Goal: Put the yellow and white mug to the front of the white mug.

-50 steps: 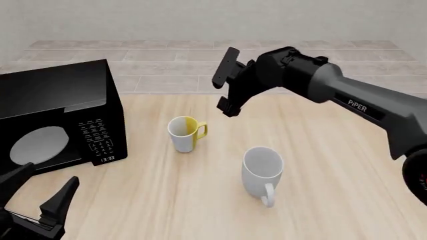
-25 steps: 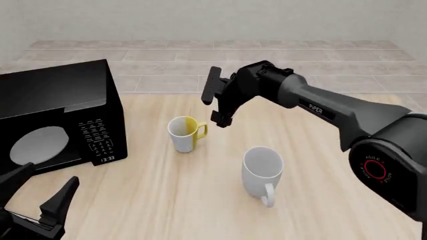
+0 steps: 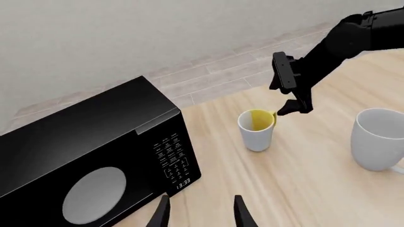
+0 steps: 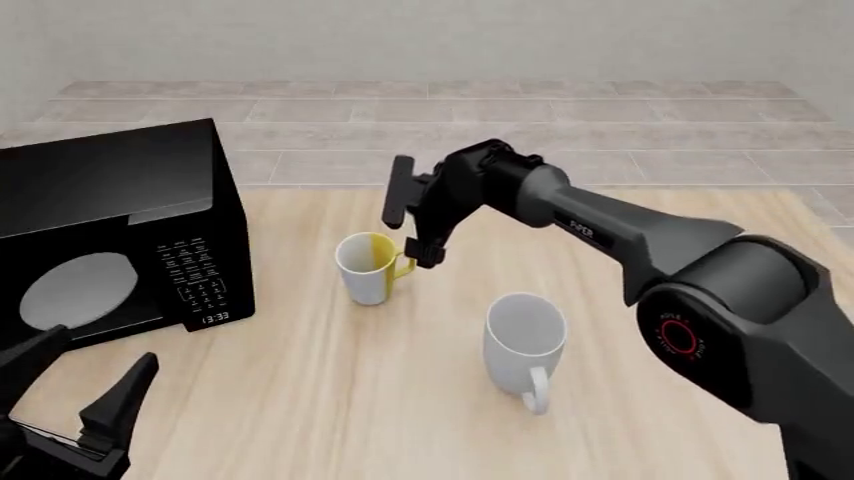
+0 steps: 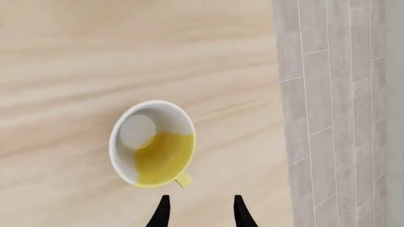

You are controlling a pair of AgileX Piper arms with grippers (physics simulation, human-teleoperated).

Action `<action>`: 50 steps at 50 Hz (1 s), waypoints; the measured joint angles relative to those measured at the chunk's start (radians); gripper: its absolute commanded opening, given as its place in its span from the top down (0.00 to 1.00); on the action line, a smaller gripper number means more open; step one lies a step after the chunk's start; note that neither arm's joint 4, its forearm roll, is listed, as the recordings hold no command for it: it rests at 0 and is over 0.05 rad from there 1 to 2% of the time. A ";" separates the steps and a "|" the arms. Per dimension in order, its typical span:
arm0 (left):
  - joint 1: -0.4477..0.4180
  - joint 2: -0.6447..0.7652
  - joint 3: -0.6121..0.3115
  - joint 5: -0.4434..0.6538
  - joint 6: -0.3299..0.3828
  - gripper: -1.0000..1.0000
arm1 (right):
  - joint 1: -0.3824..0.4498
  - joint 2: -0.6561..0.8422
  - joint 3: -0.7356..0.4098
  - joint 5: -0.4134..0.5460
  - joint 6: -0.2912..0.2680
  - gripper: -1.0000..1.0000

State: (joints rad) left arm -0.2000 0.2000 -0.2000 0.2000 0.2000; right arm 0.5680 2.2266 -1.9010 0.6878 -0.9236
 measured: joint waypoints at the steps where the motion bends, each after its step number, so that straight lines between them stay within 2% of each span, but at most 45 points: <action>1: 0.000 0.000 0.000 0.000 0.000 0.00 | 0.001 0.006 -0.005 0.002 -0.002 0.00; 23: 0.000 0.000 0.000 0.000 0.000 0.00 | -0.001 0.128 -0.116 0.037 -0.024 0.00; 39: 0.000 0.000 0.000 0.000 0.000 0.00 | 0.011 0.185 -0.143 0.041 -0.017 0.00; 40: 0.000 0.000 0.000 0.000 0.000 0.00 | 0.012 0.187 -0.144 0.041 -0.017 1.00; 50: 0.000 0.000 0.000 0.000 0.000 0.00 | 0.011 0.183 -0.143 0.037 -0.016 1.00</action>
State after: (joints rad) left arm -0.2000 0.2000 -0.2000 0.2000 0.2000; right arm 0.5790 2.4099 -2.0443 0.7252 -0.9395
